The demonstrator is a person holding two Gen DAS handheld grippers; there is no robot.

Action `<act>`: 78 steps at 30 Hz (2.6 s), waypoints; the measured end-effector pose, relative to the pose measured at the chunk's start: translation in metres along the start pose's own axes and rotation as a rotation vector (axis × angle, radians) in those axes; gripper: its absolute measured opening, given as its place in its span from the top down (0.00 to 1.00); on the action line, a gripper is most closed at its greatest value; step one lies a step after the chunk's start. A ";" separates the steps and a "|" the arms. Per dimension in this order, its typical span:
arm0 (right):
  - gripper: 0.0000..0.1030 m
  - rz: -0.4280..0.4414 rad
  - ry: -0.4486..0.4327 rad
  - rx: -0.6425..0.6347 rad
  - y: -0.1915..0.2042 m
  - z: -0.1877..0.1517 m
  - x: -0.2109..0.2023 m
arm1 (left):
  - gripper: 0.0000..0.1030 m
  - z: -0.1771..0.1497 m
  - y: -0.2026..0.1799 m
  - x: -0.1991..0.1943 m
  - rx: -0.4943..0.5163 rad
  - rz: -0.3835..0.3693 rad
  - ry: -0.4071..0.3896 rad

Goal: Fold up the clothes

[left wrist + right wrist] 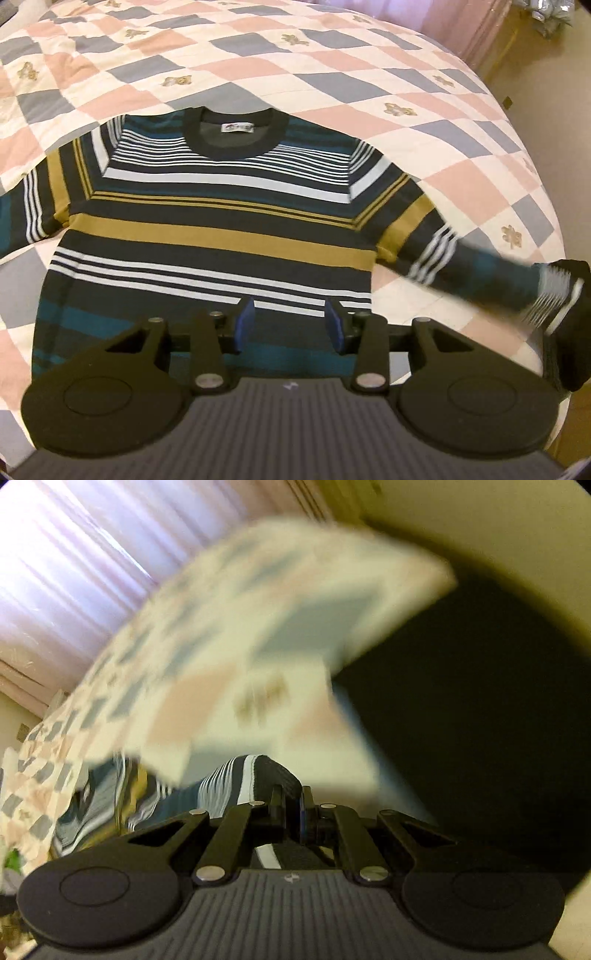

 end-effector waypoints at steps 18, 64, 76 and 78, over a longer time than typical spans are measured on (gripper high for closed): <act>0.49 -0.089 0.100 0.249 -0.035 -0.019 0.070 | 0.64 -0.032 0.039 0.007 -0.110 0.016 0.053; 0.44 -0.449 0.127 0.195 0.044 -0.064 0.041 | 0.49 -0.061 0.080 -0.015 -0.098 0.191 0.116; 0.17 -0.080 0.148 -0.193 0.335 -0.204 0.001 | 0.35 -0.106 0.137 -0.124 0.045 0.145 -0.057; 0.16 -0.085 0.163 -0.221 0.363 -0.247 -0.009 | 0.34 -0.129 0.158 -0.137 0.062 0.126 -0.055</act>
Point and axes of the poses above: each gripper's, at about its wrist camera, not at the fingertips, and x roughly the way its jaws point, y to its left, z to its top, the point moved 7 cm from there along x, roughly the way its jaws point, and after that the axes turned 12 degrees about y, right-handed, at the moved point
